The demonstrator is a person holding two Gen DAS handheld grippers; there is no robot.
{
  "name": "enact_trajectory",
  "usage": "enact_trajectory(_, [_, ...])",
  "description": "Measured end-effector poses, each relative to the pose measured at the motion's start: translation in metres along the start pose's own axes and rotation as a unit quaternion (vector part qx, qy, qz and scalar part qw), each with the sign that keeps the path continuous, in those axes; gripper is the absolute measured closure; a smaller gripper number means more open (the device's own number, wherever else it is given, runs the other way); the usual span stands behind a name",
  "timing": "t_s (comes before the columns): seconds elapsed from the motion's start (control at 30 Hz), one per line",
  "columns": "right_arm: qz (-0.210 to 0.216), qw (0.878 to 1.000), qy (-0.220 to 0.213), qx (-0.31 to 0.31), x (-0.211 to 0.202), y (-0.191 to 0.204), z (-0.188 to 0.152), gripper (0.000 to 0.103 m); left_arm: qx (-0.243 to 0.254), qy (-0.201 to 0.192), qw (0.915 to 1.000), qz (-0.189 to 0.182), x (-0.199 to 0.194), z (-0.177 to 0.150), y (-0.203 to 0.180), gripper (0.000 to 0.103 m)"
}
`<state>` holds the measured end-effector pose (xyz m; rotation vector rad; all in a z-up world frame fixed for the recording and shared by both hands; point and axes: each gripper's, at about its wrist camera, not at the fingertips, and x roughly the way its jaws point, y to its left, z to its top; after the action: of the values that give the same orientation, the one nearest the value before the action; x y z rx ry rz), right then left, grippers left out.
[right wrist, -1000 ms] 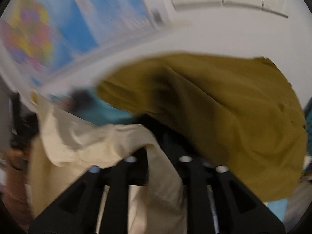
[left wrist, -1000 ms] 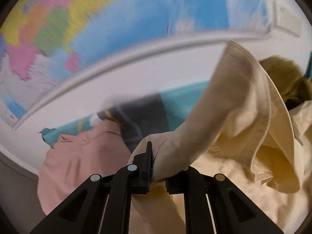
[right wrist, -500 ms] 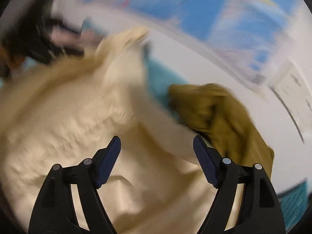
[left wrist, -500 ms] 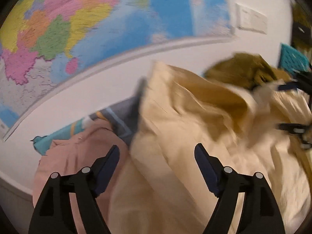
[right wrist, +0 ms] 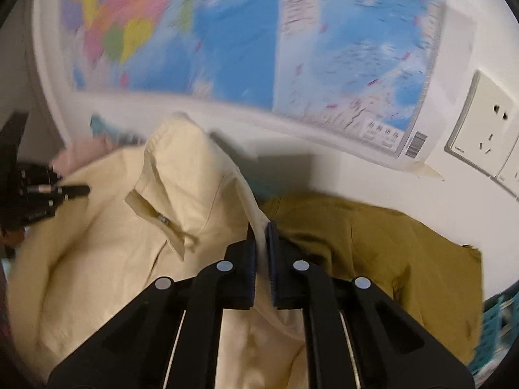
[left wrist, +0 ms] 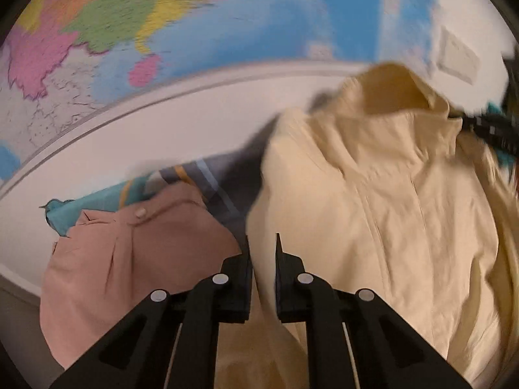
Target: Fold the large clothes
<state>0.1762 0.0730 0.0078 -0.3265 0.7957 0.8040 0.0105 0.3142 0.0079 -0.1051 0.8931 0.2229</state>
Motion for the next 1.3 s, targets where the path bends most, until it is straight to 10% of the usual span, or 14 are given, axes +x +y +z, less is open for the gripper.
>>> enact_trajectory(0.17, [-0.004,0.999,0.046,0.011,0.041,0.002,-0.008,0.088,-0.005,0.036,0.9974,0.062,0.039,0.0,0.005,0.063])
enact_trajectory(0.37, [-0.007,0.998,-0.054,-0.003,-0.078,-0.005,-0.042,0.023,0.009,-0.008,0.9991,0.041,0.009,-0.016,0.003,0.03])
enact_trajectory(0.83, [0.039,0.994,0.097,0.018,-0.159,0.042,-0.253,0.012,0.06,-0.055,0.9967,0.006,-0.066,-0.093,-0.055,0.021])
enact_trajectory(0.93, [0.031,0.994,0.105,0.026,-0.151,0.041,-0.27,0.027,0.067,-0.062,0.9958,0.008,-0.075,-0.105,-0.064,0.02])
enact_trajectory(1.07, [0.041,0.994,0.083,0.053,-0.159,0.024,-0.267,0.094,0.073,-0.069,0.9949,0.006,-0.088,-0.117,-0.071,0.019])
enact_trajectory(1.3, [-0.074,0.995,-0.041,0.056,-0.257,-0.037,-0.213,0.099,0.069,-0.073,0.9948,0.013,-0.101,-0.126,-0.061,0.019])
